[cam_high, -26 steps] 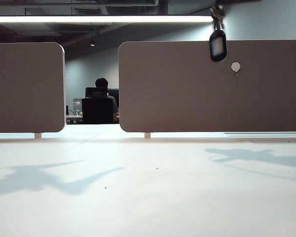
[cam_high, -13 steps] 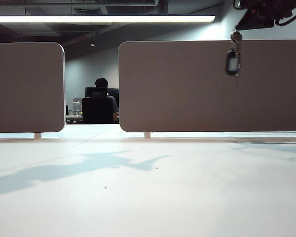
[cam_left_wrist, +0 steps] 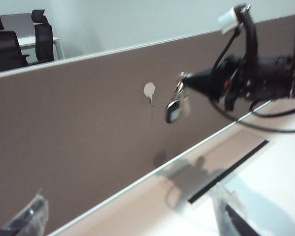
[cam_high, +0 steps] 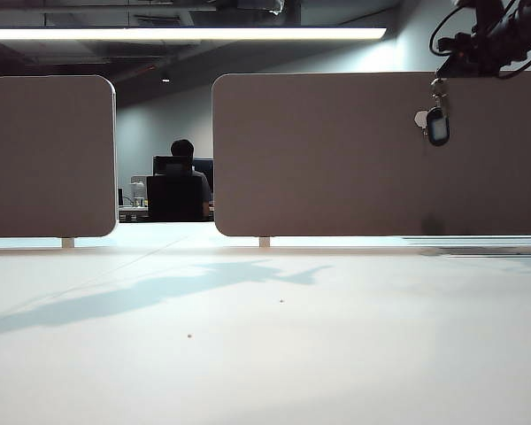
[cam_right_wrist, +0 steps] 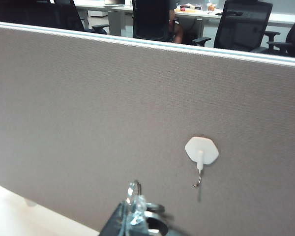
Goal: Hang the bunch of keys on the hook.
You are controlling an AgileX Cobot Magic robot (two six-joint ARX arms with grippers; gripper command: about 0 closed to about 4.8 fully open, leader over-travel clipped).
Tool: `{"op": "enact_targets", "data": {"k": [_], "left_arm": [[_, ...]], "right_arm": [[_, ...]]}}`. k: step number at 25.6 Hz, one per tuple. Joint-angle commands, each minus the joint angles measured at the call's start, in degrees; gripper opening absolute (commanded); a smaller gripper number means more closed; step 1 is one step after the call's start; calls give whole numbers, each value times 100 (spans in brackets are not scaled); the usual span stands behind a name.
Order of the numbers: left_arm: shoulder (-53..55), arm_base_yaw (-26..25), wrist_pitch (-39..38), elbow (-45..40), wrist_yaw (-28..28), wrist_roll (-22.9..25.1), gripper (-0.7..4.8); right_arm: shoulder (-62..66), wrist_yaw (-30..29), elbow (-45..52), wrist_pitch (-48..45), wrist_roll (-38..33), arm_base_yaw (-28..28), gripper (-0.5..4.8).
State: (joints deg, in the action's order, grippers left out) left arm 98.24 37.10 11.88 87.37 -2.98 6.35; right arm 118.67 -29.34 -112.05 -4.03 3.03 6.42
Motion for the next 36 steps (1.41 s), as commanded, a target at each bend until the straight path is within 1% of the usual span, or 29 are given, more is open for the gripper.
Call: {"op": "enact_targets", "data": {"k": [1, 5, 7, 9, 13, 18, 23, 29, 33, 36], "left_arm": [[221, -57, 44, 422, -90, -50, 479], [564, -136, 15, 846, -70, -105, 479], [728, -175, 17, 994, -70, -234, 479], [868, -175, 66, 1086, -74, -227, 479], [1069, -201, 195, 1106, -66, -229, 479], [1189, -203, 245, 1106, 46, -227, 479], [1237, -203, 522, 1104, 81, -227, 479], [1237, -240, 551, 1104, 83, -225, 479], [1237, -240, 581, 1104, 83, -225, 479], [1237, -240, 632, 1106, 81, -225, 479]], "right_arm": [[354, 9, -463, -201, -72, -2, -6], [953, 4, -1019, -229, -70, -2, -6], [1244, -17, -1274, -225, -72, 11, -6], [1467, -11, -1473, -232, -74, 26, -6], [1858, 136, -1799, -396, -74, 48, -6], [2194, 140, -2076, -522, -162, 50, -6], [2358, 138, -2081, -693, -337, -9, -6], [2387, 271, -2083, -1150, -326, -44, -6], [2387, 275, -2083, -1252, -348, -44, -6], [2455, 509, -2087, -1384, -352, -44, -6]]}}
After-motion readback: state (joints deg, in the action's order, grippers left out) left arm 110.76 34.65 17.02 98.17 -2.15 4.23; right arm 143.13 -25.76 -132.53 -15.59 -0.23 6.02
